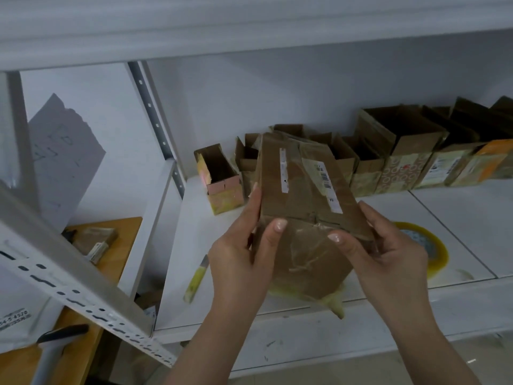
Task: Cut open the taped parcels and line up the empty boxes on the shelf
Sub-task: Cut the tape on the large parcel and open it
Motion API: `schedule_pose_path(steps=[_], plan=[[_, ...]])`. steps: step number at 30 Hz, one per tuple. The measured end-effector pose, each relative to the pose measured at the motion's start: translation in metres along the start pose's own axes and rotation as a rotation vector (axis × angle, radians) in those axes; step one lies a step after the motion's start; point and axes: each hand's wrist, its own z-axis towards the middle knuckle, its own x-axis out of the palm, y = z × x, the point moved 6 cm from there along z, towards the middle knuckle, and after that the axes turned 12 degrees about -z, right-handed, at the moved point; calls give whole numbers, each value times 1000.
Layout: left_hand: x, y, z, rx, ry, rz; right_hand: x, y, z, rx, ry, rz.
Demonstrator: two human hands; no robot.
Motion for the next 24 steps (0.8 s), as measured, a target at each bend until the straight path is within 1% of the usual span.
schedule_pose_path(steps=[3,6,8,10,12,15,18,21,24], plan=[[2,-2,5,-20,-30,52,-3,-1,3,21,10,-12],[5,-1,6,-15,24,86,-11,-1,7,74,15,22],[4,-3,10,-6,86,13,-19,-3,13,113,24,42],[1,-4,15,2,92,-122,-26,-6,17,141,43,73],[2,-8,20,-12,98,-155,-28,-5,19,137,67,83],[13,-15,18,-97,191,-129,-27,-6,19,145,76,108],[16,-18,13,-92,241,-100,-25,-1,20,119,74,98],[15,-21,13,-48,239,-25,-22,4,18,113,69,61],[14,-22,12,-37,196,32,-19,4,15,112,57,49]])
